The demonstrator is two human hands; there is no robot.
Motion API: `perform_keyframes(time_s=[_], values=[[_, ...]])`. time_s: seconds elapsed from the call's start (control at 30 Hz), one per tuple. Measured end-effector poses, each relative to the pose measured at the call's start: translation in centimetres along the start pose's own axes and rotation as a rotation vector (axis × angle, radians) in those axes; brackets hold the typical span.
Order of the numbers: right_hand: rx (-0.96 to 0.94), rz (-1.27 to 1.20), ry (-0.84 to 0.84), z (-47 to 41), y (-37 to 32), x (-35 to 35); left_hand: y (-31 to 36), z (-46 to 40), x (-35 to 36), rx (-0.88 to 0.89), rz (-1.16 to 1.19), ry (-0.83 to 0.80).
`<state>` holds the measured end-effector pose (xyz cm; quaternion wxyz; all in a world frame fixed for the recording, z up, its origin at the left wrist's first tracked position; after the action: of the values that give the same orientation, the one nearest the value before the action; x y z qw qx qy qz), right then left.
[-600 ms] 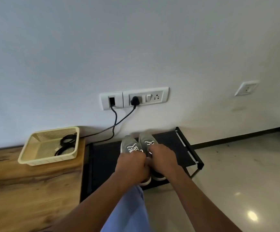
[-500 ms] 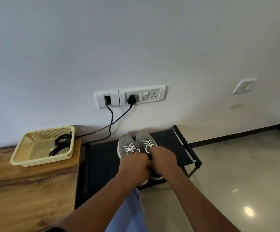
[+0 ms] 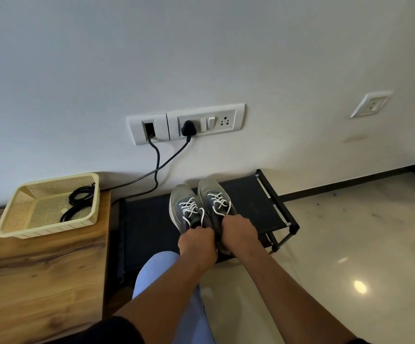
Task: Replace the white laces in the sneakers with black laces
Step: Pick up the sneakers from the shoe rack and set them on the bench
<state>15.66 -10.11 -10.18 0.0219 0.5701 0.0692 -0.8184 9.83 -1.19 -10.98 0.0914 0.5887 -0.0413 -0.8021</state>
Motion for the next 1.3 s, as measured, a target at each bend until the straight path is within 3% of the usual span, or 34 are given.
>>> perform_keyframes(time_s=[0.33,0.67,0.97,1.3], values=[[0.024,-0.149,0.177,4.1,1.2,-1.9,-0.7,2.2,-3.3,-0.022,0.196,0.104],[-0.04,-0.088,0.276,12.0,-1.3,-10.3,0.1,10.4,-12.4,0.081,0.026,0.205],[-0.341,-0.112,0.315,20.2,-10.3,-13.0,-5.7,21.8,-16.2,-0.105,-0.001,0.37],[-0.604,-0.122,0.308,25.9,-20.5,-9.2,-13.3,33.8,-16.1,-0.383,-0.003,0.503]])
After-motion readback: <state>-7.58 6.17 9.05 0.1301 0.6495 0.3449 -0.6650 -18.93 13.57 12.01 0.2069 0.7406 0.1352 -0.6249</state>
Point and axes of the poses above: each hand's wrist, its own z-axis away from the middle knuckle, its own x-axis out of the palm, y = z × x, the point moved 7 cm from there along -z, towards the middle knuckle, and after that the axes turned 11 degrees about x, right-handed, at the moved point
